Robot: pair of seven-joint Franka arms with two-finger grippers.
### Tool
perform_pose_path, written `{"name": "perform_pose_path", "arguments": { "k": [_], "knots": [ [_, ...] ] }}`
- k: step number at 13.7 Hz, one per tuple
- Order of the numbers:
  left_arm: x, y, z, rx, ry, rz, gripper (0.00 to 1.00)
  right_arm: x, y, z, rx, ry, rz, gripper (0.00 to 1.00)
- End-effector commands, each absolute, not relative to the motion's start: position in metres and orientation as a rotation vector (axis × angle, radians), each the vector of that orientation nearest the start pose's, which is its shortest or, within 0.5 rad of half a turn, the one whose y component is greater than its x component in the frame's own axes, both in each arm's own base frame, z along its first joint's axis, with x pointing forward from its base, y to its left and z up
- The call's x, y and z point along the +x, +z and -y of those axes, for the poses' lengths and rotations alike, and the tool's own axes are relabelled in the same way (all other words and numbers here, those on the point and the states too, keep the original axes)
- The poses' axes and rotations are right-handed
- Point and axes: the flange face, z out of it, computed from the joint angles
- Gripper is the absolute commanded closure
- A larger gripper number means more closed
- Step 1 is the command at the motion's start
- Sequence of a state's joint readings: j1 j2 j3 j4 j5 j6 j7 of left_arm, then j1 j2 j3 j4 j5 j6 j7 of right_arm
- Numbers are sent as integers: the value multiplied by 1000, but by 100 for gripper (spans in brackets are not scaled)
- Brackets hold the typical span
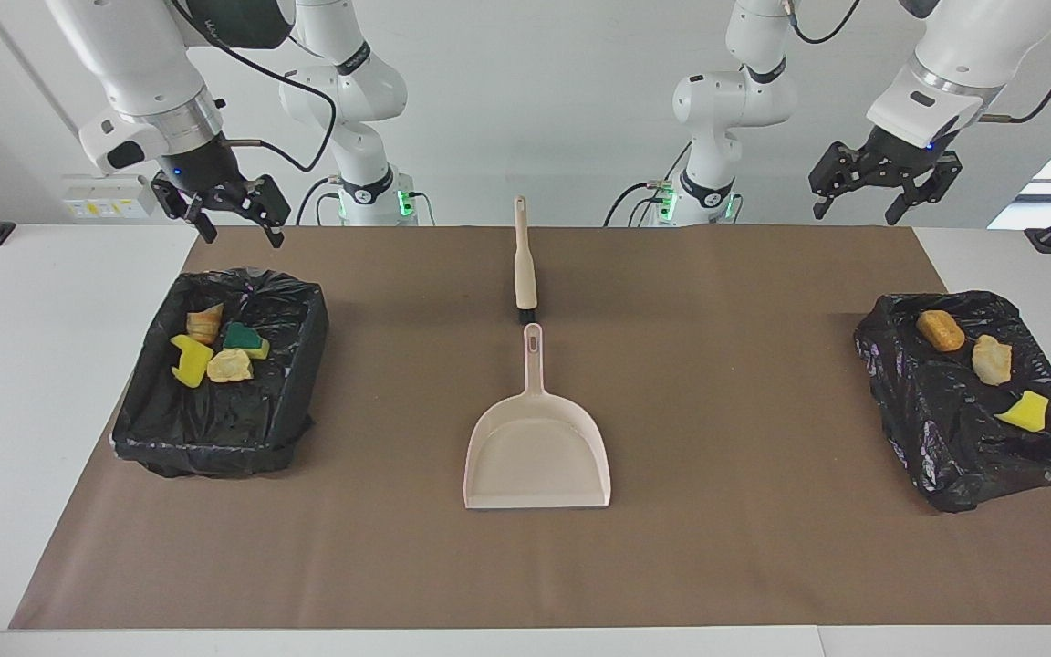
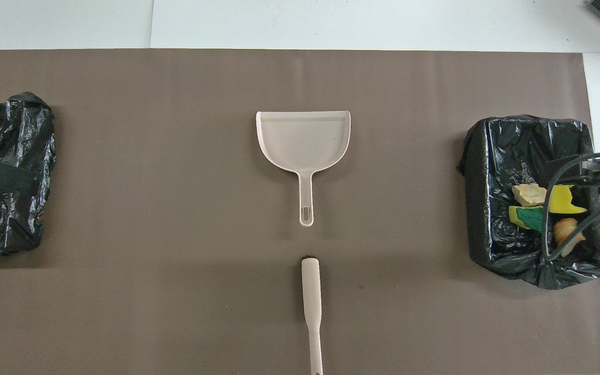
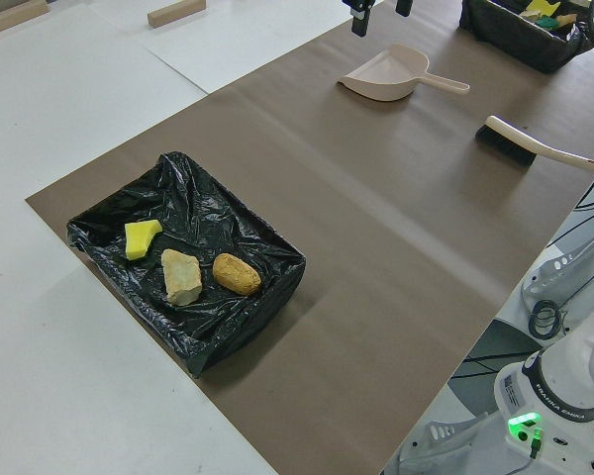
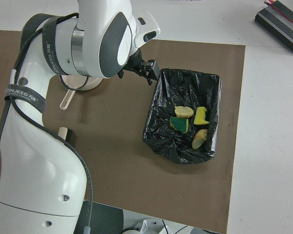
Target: Sweep and dump trash in bin
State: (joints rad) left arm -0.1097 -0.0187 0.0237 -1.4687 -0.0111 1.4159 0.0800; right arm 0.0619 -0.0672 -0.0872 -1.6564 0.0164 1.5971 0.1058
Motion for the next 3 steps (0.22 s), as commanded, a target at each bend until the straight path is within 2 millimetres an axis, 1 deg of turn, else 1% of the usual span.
{"name": "perform_pose_path", "arguments": {
  "k": [1, 3],
  "knots": [
    [530, 672, 42, -3146, 68, -265, 0, 533, 626, 15, -3097, -2, -193, 0],
    [529, 673, 42, -3146, 63, -267, 0, 533, 626, 15, -3097, -2, -193, 0]
  ]
}}
